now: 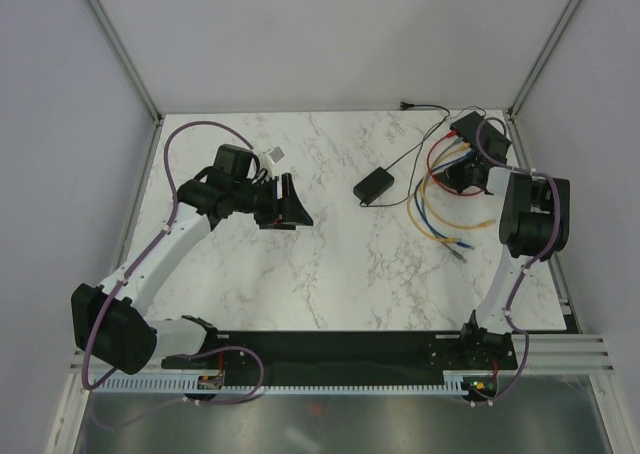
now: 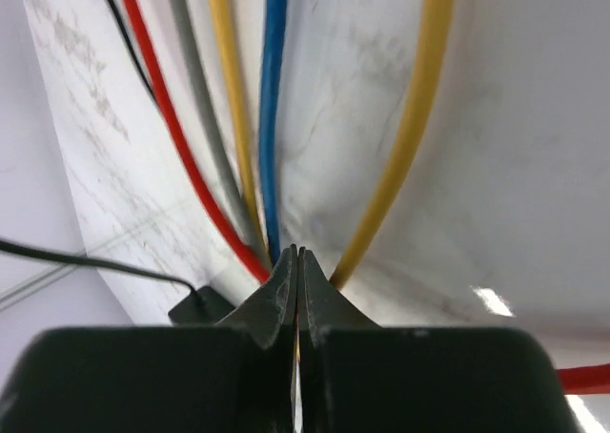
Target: Pull the plug from the switch port
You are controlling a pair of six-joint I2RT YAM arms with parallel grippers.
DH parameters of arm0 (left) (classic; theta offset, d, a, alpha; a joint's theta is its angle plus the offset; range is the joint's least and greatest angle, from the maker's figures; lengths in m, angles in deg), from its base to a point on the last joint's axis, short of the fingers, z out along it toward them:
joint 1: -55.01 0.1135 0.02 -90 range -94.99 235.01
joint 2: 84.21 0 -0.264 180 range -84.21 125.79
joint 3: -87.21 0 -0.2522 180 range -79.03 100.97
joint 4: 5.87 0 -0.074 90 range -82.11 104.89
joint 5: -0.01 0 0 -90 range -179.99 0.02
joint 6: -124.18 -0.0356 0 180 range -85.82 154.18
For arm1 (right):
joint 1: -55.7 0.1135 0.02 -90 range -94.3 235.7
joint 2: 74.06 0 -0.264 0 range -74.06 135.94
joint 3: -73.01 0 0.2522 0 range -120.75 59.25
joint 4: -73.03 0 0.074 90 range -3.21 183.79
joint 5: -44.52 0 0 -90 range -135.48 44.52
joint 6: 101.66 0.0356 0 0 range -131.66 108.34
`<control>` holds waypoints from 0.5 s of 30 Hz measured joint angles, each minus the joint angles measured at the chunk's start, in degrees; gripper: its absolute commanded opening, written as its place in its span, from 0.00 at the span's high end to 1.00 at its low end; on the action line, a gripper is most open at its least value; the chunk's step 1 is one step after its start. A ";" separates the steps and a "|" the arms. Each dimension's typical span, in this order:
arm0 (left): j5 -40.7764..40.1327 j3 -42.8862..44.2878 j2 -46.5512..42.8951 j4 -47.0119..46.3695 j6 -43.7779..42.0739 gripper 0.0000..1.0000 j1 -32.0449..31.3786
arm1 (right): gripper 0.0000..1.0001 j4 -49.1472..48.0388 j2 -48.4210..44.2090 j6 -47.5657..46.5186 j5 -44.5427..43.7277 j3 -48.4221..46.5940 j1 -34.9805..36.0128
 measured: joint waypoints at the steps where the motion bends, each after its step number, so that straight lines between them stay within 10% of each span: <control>1: 0.00 0.07 0.00 0.02 -0.17 0.32 0.00 | 1.00 -0.24 -1.09 0.72 0.02 1.14 0.79; 10: 0.04 1.18 0.74 0.42 -0.79 0.33 0.00 | 1.00 -1.70 -8.55 4.17 0.52 5.57 8.13; 15: 0.07 1.18 0.92 0.79 -0.90 0.33 0.00 | 0.80 0.66 -9.25 1.22 -0.46 4.68 8.46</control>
